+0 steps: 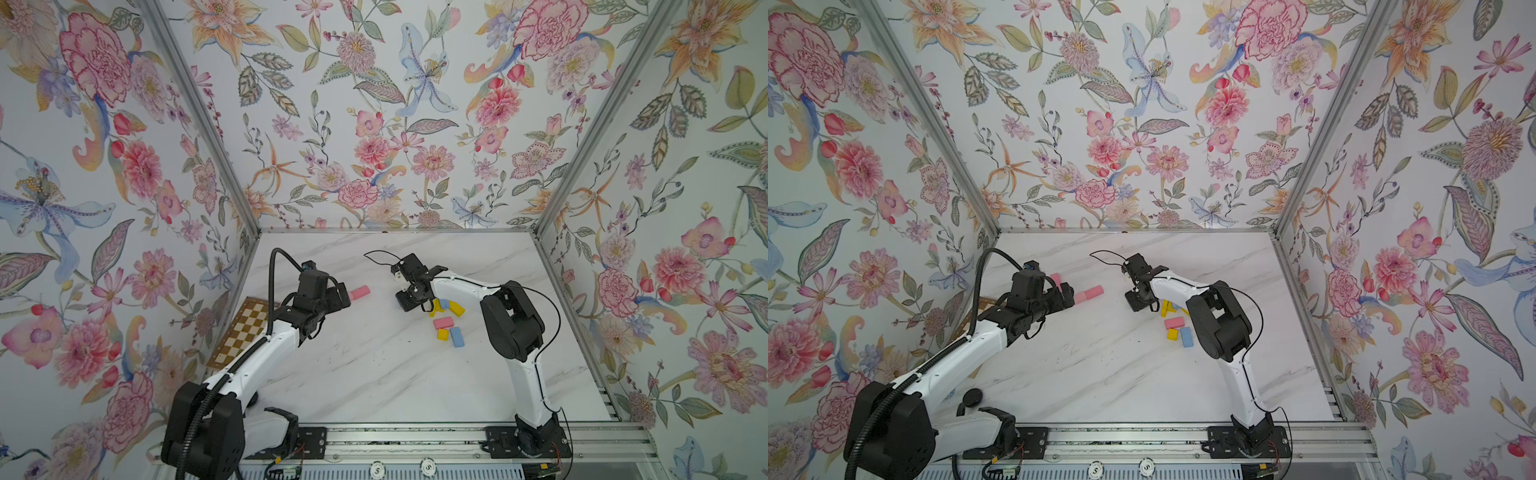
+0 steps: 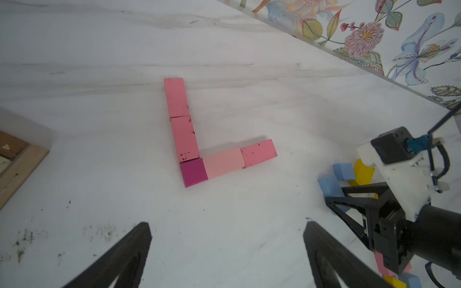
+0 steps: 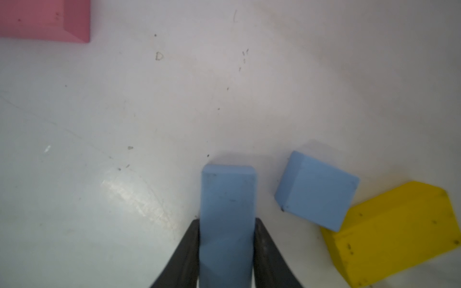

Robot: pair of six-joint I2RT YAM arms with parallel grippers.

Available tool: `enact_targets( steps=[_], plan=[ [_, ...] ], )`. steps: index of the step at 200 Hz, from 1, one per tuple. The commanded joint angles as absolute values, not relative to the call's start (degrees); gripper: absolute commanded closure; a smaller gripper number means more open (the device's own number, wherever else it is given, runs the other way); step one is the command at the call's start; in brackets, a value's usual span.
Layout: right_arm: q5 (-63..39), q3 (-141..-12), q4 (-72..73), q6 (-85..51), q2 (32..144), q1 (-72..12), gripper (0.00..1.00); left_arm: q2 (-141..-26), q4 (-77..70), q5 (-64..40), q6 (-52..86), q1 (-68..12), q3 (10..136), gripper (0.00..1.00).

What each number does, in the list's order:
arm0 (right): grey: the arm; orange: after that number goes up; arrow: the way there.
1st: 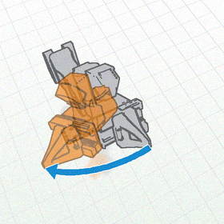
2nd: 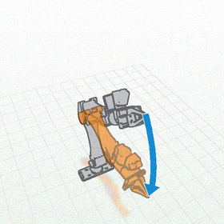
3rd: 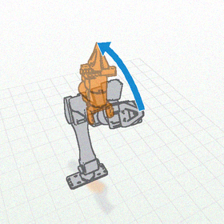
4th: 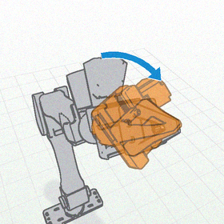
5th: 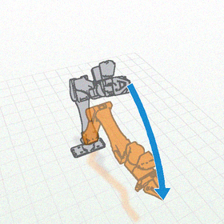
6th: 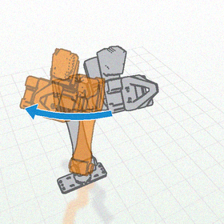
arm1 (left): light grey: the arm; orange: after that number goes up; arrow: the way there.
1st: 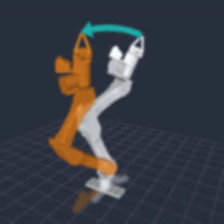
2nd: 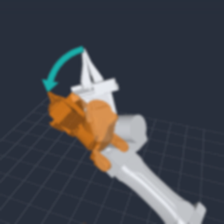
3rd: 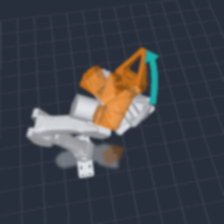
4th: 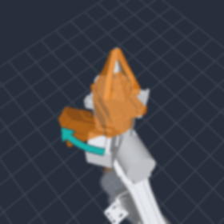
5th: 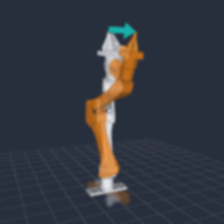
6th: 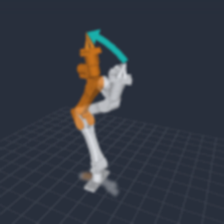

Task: Assemble the letter v with building blocks
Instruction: Move the building block to the center of the board.

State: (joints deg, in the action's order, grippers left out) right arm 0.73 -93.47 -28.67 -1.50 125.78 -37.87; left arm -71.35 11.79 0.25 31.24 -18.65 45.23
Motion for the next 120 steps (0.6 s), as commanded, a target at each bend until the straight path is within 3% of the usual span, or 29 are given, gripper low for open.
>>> enact_targets(
  steps=[1,70,87,105,120],
  plan=[
    [1.12,-99.37,-31.95,1.03,130.99,-38.00,0.73,-69.52,7.96,-4.67,34.61,-18.17,42.24,0.01],
    [0.56,-118.67,-40.33,4.83,143.89,-37.31,0.74,-69.87,6.08,-7.24,36.57,-18.11,40.02,0.01],
    [0.68,-119.66,-40.78,5.86,144.10,-37.34,0.58,-70.43,4.59,-8.56,37.10,-18.13,39.58,0.01],
    [0.45,-120.23,-40.73,5.30,142.50,-37.05,0.54,-71.47,3.31,-9.64,37.35,-18.42,39.89,0.01],
    [-0.38,-120.37,-40.80,4.17,139.99,-36.39,0.42,-71.89,1.62,-10.57,37.90,-19.00,40.14,0.01]
  ],
)
